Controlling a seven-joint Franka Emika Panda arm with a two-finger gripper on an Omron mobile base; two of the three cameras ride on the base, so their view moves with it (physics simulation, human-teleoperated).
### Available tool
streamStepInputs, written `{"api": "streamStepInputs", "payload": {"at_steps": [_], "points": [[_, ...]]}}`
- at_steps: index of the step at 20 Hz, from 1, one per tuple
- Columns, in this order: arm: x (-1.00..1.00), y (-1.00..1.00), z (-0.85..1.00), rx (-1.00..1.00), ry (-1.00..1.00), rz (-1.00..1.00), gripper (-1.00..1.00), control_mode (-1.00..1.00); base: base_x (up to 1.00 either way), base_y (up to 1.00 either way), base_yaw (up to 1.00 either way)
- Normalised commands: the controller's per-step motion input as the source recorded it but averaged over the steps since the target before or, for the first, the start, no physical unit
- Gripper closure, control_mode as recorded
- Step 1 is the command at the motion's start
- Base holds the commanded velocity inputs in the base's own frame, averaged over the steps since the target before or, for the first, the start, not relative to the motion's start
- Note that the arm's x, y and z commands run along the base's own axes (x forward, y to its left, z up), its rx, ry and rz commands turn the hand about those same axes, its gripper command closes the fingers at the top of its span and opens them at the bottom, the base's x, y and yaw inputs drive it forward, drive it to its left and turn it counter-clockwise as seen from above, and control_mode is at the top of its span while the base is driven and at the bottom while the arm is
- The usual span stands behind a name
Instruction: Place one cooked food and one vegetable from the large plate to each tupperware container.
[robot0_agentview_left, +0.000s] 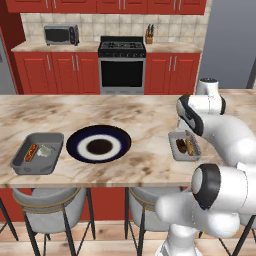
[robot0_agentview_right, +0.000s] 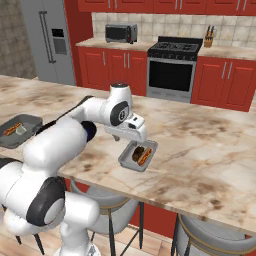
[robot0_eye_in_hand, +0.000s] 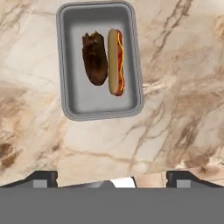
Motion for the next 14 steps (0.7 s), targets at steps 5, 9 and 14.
{"api": "streamStepInputs", "payload": {"at_steps": [5, 9, 14], "points": [[-1.00, 0.54, 0.90, 0.09, -0.08, 0.00, -1.00, -1.00, 0.00, 0.00, 0.00], [-0.96, 0.80, 0.43, 0.00, -0.58, 0.00, -1.00, -1.00, 0.00, 0.00, 0.00], [-0.77, 0.64, 0.71, 0.00, -0.59, 0.00, -1.00, -1.00, 0.00, 0.00, 0.00]]}}
